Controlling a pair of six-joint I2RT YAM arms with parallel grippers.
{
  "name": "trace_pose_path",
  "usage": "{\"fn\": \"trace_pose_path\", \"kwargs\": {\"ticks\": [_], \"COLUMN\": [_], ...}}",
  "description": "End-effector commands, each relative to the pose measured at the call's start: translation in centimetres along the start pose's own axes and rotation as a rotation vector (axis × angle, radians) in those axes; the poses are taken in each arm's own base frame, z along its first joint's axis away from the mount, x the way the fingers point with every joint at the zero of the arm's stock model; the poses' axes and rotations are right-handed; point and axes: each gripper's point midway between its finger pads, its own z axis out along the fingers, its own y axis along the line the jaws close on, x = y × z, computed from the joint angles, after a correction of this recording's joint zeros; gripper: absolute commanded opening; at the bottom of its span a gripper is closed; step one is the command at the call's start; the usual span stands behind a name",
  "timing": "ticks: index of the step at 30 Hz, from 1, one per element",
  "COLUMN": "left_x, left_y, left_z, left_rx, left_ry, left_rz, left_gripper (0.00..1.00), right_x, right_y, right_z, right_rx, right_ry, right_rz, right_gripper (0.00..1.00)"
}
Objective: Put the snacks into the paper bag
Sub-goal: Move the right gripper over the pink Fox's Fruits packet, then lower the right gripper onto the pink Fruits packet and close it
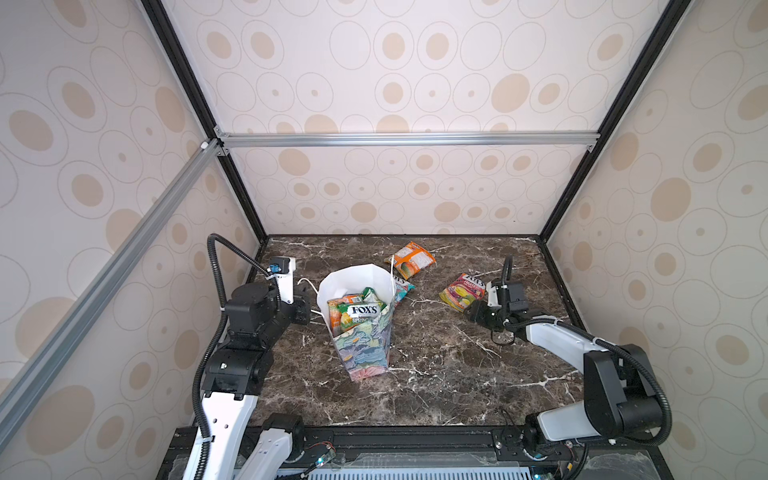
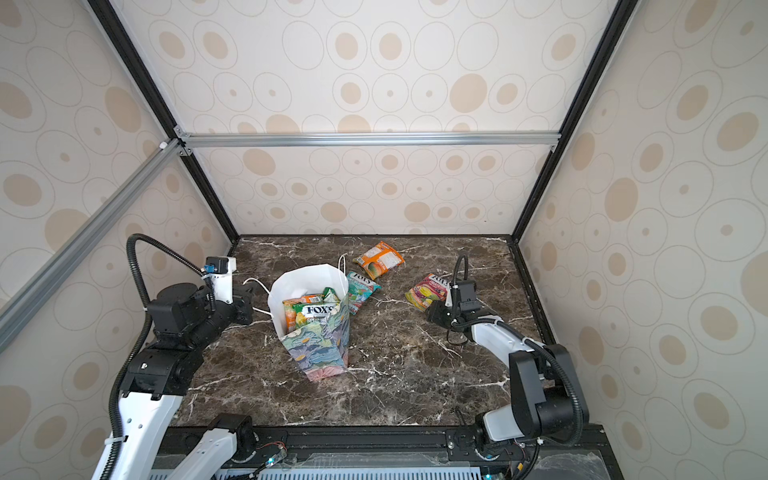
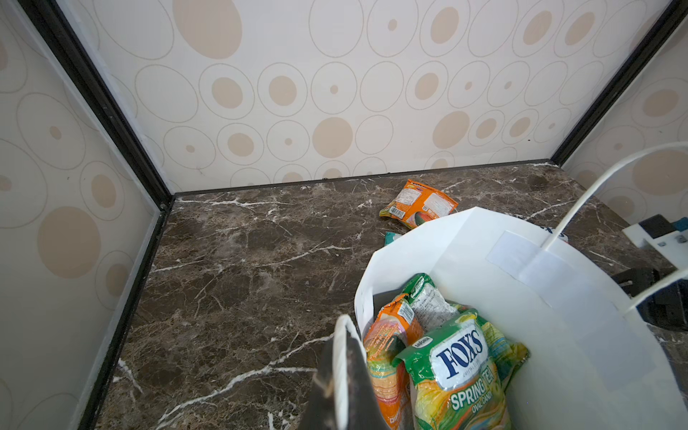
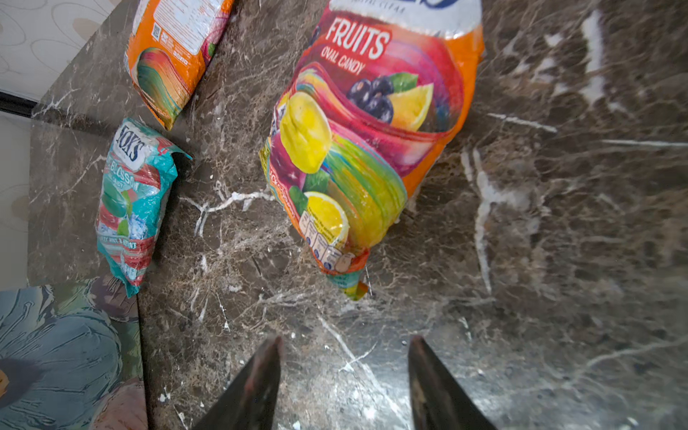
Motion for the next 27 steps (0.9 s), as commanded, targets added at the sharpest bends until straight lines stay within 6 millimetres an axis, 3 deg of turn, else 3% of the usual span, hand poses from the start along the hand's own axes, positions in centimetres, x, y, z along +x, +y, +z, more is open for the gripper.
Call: {"fn": "trace_pose_path", "kwargs": {"ticks": [1,14,27], "left_x": [-0.5,-0.4,-0.5], "left_y": [-0.2,-0.3,-0.3], "left_z": [-0.3,0.0,-0.2], "left_rx": [0.011,0.016,0.013], "left_ry": [-0.011,-0.008,-0.006], "left_rz": [0.007,0.003,0.005], "left_gripper": [0.01,0.01,0.01], "right_x": [-0.5,-1.2,-2.1], "right_y": [0.4,-0.6,0.3], "right_z": [0.5,1.9,3.3], "right_rx": [-0.037,-0.035,-0.090], "right_ry": [-0.004,-0.015,-0.006], "right_rz": [0.031,0.086,0.094], "right_gripper": [0.57,0.59,0.60]}}
